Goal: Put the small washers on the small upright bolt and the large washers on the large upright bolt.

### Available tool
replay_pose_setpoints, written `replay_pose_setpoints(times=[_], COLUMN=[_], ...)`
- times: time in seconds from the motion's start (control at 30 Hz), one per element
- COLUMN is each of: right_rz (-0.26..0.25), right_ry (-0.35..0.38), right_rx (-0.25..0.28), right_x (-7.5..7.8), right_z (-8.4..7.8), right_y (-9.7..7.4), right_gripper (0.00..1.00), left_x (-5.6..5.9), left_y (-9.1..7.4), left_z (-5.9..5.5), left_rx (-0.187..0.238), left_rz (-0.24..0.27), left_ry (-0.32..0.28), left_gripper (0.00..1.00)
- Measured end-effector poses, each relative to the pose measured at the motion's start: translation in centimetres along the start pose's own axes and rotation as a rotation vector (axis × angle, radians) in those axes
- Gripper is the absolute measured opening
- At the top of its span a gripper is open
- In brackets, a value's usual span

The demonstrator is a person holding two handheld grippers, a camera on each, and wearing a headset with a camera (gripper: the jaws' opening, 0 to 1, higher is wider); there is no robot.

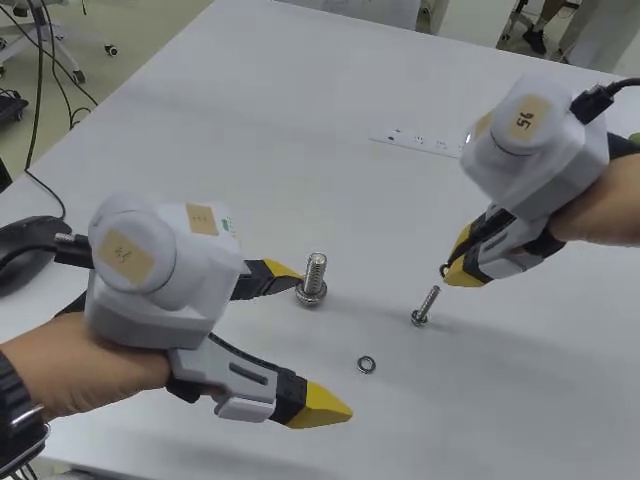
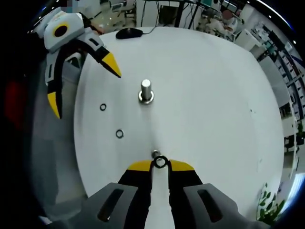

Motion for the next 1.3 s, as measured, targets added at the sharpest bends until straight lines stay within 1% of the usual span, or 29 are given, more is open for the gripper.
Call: replay_pose_setpoints(times=[0.2,0.33,0.93,1.3], right_rz=[0.022,0.024,0.039,0.045], right_ry=[-0.002,-0.002,0.004,0.008], right_rx=[-0.013,-0.027,-0.035,-0.04], right_x=[0.0,0.2,0.2,0.5], right_z=[0.0,-0.3,-0.4,-0.5], right_y=[0.9,1.3,2.1,2.8], right_gripper=[0.13,0.13,0.13,0.13], left_x=[-0.1,-0.1,-0.1,-0.3], left_y=[-0.1,0.0,0.0,0.1], left_z=[-0.2,-0.2,-0.3,-0.3], left_rx=[-0.004,-0.006,-0.011,-0.011], left_rz=[0.002,0.002,0.003,0.006], left_ry=[-0.005,-0.007,-0.009,-0.009], left_gripper=[0.81,0.81,0.81,0.81])
Point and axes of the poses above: the centre of the closed fingertips' face, and the gripper's own axes: y roughly forward along the fingers, x roughly to its right, z roughly out of its top, the point moved 6 cm from there along -y, roughly backward along the fingers, and after that the axes turned 6 degrees about z, right-handed, at the moved point
